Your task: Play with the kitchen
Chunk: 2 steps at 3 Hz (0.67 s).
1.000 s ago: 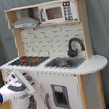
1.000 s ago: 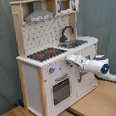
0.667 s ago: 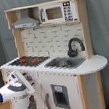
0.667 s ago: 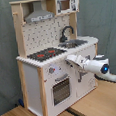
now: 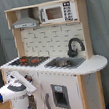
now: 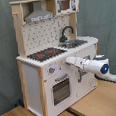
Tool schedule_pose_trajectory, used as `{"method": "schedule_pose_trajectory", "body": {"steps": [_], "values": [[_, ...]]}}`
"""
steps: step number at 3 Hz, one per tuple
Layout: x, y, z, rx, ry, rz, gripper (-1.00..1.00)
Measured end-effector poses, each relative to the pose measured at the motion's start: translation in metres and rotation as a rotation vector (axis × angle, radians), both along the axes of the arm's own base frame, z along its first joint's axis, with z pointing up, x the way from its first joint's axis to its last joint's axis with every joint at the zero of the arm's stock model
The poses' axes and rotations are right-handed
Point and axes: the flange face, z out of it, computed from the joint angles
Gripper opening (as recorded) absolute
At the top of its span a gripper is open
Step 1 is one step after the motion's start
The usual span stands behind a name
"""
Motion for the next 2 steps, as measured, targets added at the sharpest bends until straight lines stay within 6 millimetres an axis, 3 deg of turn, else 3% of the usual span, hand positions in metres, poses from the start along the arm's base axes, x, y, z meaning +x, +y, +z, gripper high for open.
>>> {"method": "schedule_pose_trajectory", "body": {"steps": [2], "values": [[-0.0001, 0.0, -0.0004, -0.207, -0.005, 0.005, -1.0]]}}
